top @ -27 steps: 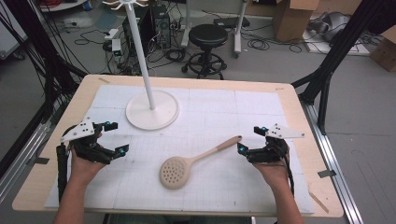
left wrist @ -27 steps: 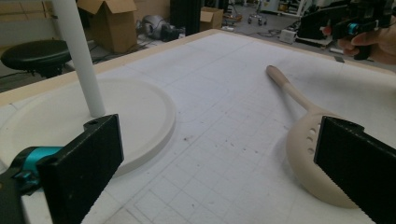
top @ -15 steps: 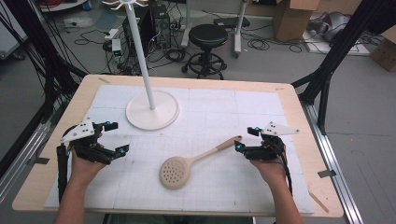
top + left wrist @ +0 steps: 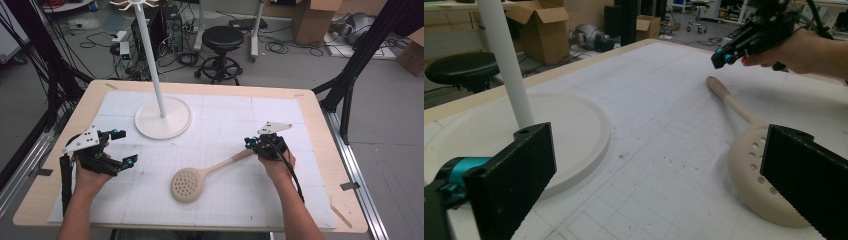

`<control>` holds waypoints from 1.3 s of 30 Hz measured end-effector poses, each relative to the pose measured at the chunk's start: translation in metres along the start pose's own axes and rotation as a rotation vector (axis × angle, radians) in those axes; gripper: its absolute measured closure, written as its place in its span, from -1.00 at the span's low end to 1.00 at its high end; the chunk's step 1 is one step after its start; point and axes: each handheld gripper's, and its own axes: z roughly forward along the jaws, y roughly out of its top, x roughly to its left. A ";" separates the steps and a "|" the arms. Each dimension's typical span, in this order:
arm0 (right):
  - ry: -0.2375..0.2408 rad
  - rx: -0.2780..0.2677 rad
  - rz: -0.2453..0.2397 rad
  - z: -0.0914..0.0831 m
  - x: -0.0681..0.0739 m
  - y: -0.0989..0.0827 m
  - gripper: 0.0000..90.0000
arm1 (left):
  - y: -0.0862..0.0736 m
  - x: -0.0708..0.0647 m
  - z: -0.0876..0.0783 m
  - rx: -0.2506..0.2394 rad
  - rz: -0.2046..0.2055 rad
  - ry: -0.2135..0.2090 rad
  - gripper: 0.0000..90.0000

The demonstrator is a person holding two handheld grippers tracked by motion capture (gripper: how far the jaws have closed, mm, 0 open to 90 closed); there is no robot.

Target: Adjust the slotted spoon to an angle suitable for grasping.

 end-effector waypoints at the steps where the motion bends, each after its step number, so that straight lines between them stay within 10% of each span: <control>1: -0.001 0.011 0.003 0.004 -0.001 0.000 1.00 | 0.000 0.000 0.001 0.000 -0.003 0.002 -0.96; 8: -0.039 0.131 0.009 0.025 -0.006 -0.006 1.00 | 0.000 -0.001 0.001 0.007 0.004 0.002 -0.96; 39: -0.035 0.109 0.086 -0.008 0.005 -0.025 1.00 | 0.007 -0.005 -0.001 -0.014 0.028 -0.014 -0.96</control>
